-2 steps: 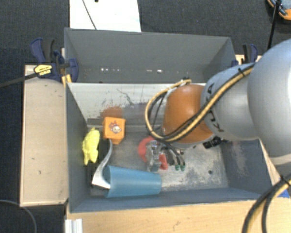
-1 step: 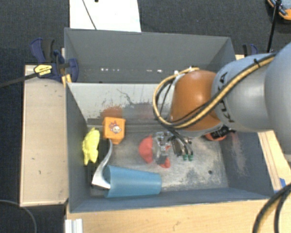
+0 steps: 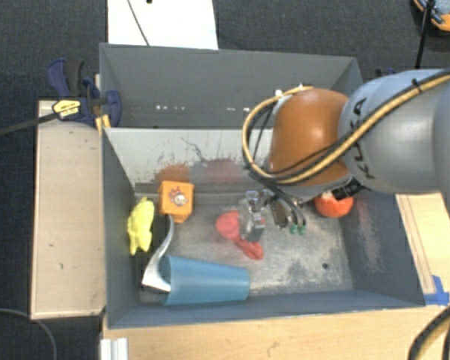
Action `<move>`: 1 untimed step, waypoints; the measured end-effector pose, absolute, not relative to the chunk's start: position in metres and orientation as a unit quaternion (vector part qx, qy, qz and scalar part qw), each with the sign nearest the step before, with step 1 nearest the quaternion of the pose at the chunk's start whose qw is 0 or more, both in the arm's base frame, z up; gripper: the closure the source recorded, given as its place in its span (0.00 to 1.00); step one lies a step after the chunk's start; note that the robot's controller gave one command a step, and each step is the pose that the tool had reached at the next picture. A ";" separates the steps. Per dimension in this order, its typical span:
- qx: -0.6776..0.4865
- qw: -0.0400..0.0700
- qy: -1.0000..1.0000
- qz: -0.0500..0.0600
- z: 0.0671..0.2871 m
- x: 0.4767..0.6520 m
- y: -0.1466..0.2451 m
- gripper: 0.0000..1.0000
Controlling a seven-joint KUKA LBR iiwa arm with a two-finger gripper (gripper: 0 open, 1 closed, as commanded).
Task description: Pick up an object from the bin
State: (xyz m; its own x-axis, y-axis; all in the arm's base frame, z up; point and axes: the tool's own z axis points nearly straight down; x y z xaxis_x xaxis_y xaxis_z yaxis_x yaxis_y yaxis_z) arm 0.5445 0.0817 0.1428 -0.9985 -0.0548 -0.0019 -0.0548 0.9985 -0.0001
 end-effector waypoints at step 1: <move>-0.025 0.004 1.000 0.001 0.162 0.546 0.088 1.00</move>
Offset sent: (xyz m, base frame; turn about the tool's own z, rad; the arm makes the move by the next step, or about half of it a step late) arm 0.0431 0.0275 0.0483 -0.0706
